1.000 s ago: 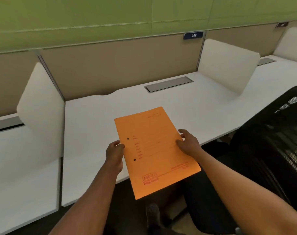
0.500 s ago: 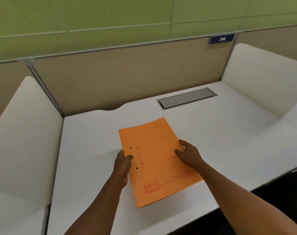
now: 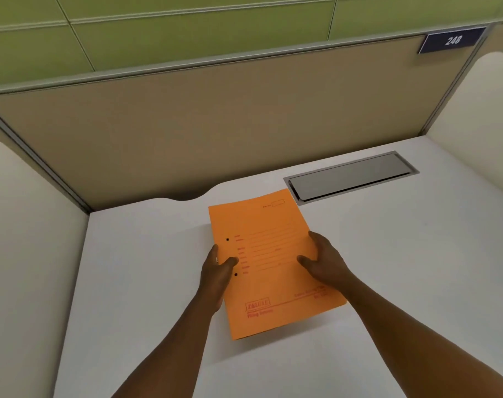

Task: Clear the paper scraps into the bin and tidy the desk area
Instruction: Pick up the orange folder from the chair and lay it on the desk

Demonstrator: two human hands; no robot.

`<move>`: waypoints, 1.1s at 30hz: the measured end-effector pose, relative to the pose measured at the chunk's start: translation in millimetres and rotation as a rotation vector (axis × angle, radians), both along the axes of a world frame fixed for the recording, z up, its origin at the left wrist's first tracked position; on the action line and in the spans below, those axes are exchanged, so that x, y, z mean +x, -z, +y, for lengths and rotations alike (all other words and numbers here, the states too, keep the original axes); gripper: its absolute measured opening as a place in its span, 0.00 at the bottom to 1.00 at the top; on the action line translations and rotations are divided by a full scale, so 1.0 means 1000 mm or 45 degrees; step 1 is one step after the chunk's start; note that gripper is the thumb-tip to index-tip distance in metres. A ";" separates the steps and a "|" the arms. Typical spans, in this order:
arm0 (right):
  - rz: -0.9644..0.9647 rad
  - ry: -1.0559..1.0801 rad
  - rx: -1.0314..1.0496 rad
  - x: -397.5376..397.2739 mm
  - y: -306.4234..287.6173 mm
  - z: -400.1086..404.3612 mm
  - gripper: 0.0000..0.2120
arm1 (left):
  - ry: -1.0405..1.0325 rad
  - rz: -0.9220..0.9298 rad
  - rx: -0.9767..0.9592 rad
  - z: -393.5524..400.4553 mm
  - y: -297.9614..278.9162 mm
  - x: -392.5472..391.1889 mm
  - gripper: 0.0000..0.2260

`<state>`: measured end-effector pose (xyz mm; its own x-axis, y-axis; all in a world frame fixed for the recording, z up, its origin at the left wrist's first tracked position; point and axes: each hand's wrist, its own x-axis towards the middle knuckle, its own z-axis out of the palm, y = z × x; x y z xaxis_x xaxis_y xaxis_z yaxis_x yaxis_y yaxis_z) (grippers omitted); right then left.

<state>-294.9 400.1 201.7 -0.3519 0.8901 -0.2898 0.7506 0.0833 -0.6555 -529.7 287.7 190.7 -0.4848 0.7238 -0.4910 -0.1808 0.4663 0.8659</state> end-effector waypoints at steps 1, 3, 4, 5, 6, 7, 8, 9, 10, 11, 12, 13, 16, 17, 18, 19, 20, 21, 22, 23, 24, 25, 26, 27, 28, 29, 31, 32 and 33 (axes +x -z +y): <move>-0.020 -0.014 -0.002 -0.004 0.005 0.012 0.36 | 0.018 0.056 -0.027 0.011 0.004 -0.003 0.30; -0.060 -0.048 0.002 -0.011 0.015 0.034 0.36 | 0.071 0.180 -0.066 0.033 0.013 -0.008 0.31; -0.078 -0.057 -0.001 -0.014 0.020 0.044 0.36 | 0.104 0.250 -0.082 0.043 0.017 -0.009 0.30; -0.093 -0.062 -0.008 -0.017 0.025 0.053 0.36 | 0.144 0.332 -0.104 0.051 0.022 -0.010 0.29; -0.108 -0.070 -0.015 -0.020 0.030 0.061 0.36 | 0.189 0.426 -0.134 0.058 0.027 -0.011 0.27; -0.126 -0.080 -0.021 -0.022 0.036 0.069 0.36 | 0.235 0.517 -0.164 0.064 0.032 -0.011 0.26; -0.145 -0.088 -0.027 -0.025 0.041 0.076 0.37 | 0.274 0.593 -0.185 0.070 0.038 -0.011 0.26; -0.162 -0.096 -0.030 -0.027 0.047 0.082 0.37 | 0.301 0.655 -0.197 0.074 0.044 -0.012 0.26; -0.175 -0.107 -0.030 -0.030 0.052 0.088 0.37 | 0.319 0.712 -0.202 0.078 0.050 -0.012 0.26; -0.184 -0.122 -0.030 -0.033 0.057 0.094 0.37 | 0.334 0.771 -0.200 0.080 0.057 -0.012 0.26; -0.189 -0.135 -0.029 -0.036 0.062 0.099 0.38 | 0.357 0.830 -0.198 0.083 0.065 -0.013 0.27; -0.198 -0.143 -0.021 -0.040 0.067 0.103 0.38 | 0.400 0.898 -0.212 0.084 0.073 -0.014 0.28; -0.319 -0.138 0.113 -0.047 0.085 0.100 0.42 | 0.682 1.238 -0.356 0.083 0.101 -0.020 0.34; -0.384 -0.159 0.169 -0.048 0.093 0.095 0.43 | 0.761 1.362 -0.383 0.082 0.109 -0.023 0.35; -0.450 -0.204 0.211 -0.049 0.102 0.089 0.46 | 0.805 1.454 -0.384 0.081 0.115 -0.026 0.36; -0.509 -0.261 0.245 -0.049 0.110 0.083 0.48 | 0.816 1.509 -0.365 0.080 0.121 -0.029 0.37; -0.554 -0.303 0.281 -0.048 0.118 0.078 0.49 | 0.811 1.535 -0.339 0.080 0.125 -0.031 0.37; -0.580 -0.319 0.316 -0.047 0.125 0.077 0.49 | 0.807 1.550 -0.318 0.082 0.128 -0.032 0.37; -0.591 -0.319 0.346 -0.047 0.130 0.078 0.48 | 0.808 1.561 -0.308 0.085 0.130 -0.035 0.37; -0.595 -0.315 0.366 -0.048 0.134 0.080 0.47 | 0.812 1.569 -0.304 0.089 0.132 -0.037 0.37; -0.596 -0.310 0.384 -0.049 0.136 0.084 0.46 | 0.815 1.576 -0.304 0.092 0.133 -0.039 0.37; -0.593 -0.306 0.402 -0.050 0.138 0.087 0.46 | 0.817 1.582 -0.307 0.097 0.133 -0.042 0.36; -0.586 -0.302 0.421 -0.052 0.139 0.091 0.46 | 0.815 1.588 -0.308 0.101 0.133 -0.044 0.37; -0.577 -0.299 0.438 -0.054 0.140 0.095 0.45 | 0.811 1.594 -0.307 0.105 0.134 -0.046 0.37; -0.571 -0.294 0.452 -0.057 0.141 0.099 0.45 | 0.809 1.601 -0.306 0.108 0.134 -0.048 0.37; -0.568 -0.288 0.465 -0.059 0.141 0.103 0.45 | 0.807 1.605 -0.305 0.112 0.134 -0.050 0.37; -0.563 -0.281 0.490 -0.062 0.142 0.109 0.45 | 0.791 1.603 -0.299 0.117 0.134 -0.053 0.37; -0.561 -0.280 0.501 -0.063 0.143 0.110 0.45 | 0.782 1.603 -0.296 0.119 0.135 -0.053 0.37; -0.558 -0.279 0.510 -0.064 0.143 0.112 0.45 | 0.776 1.602 -0.294 0.120 0.135 -0.053 0.37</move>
<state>-358.9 511.7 58.5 -0.4622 0.8802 -0.1075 0.8801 0.4405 -0.1772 -582.7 407.7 55.9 -0.3265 0.9392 -0.1062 0.9205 0.3414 0.1901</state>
